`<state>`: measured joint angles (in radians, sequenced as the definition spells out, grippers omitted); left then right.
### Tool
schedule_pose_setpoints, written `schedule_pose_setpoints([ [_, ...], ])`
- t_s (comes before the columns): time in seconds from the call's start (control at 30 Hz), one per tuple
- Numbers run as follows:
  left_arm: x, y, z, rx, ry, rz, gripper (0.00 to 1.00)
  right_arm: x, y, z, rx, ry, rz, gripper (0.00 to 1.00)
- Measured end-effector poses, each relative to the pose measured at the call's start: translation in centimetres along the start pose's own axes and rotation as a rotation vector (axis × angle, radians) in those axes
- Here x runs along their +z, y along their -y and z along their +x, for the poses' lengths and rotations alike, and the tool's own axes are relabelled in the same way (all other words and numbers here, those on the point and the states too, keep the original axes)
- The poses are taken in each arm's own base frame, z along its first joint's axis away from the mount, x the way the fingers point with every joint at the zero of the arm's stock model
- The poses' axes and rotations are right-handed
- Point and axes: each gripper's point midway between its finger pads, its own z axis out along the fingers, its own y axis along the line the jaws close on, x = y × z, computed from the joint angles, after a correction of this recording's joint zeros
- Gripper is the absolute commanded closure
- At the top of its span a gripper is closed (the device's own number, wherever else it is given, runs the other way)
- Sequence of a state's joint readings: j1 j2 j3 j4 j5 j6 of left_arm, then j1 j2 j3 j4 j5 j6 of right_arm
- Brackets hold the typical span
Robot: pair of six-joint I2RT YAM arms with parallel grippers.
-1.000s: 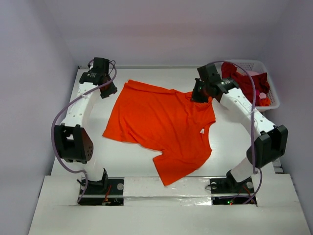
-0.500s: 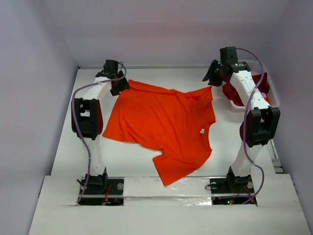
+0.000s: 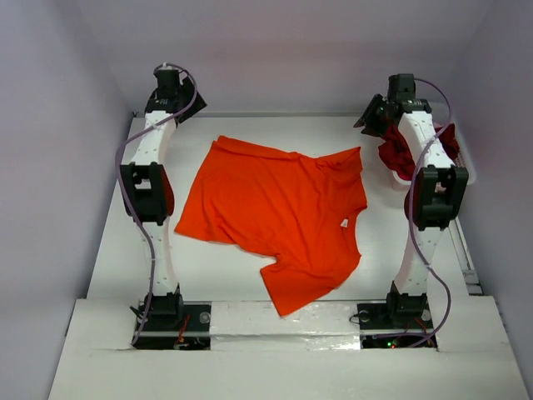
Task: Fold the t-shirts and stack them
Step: Flatten out the tshirt
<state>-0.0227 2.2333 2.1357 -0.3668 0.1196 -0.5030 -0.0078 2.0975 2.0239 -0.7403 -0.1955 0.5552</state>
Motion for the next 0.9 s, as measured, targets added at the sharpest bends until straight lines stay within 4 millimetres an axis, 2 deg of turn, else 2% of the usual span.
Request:
schedule_pose_setpoints([
  [0.1,1.3,0.0,0.3,-0.012,-0.005,0.02,0.47,1.5,0.2,-1.1,0.014,0.005,-0.011,0.58],
  [0.23,3.5,-1.0,3.0,-0.03,-0.076,0.021,0.49,3.0,0.6,-2.5,0.045,0.022,-0.008,0.59],
  [0.4,5.0,-1.6,5.6,-0.047,-0.149,0.029,0.5,4.0,1.2,-2.2,0.117,0.003,-0.005,0.61],
  [0.57,5.0,-1.2,5.7,-0.05,-0.154,0.048,0.5,5.4,2.2,-0.2,0.189,-0.047,0.007,0.61],
  [0.73,4.8,-1.1,5.7,-0.051,-0.165,0.051,0.5,7.4,5.0,4.1,0.229,-0.143,0.066,0.6],
  [0.9,4.5,-0.5,5.0,-0.049,-0.154,0.067,0.5,7.1,4.1,4.9,0.209,-0.149,0.053,0.62],
])
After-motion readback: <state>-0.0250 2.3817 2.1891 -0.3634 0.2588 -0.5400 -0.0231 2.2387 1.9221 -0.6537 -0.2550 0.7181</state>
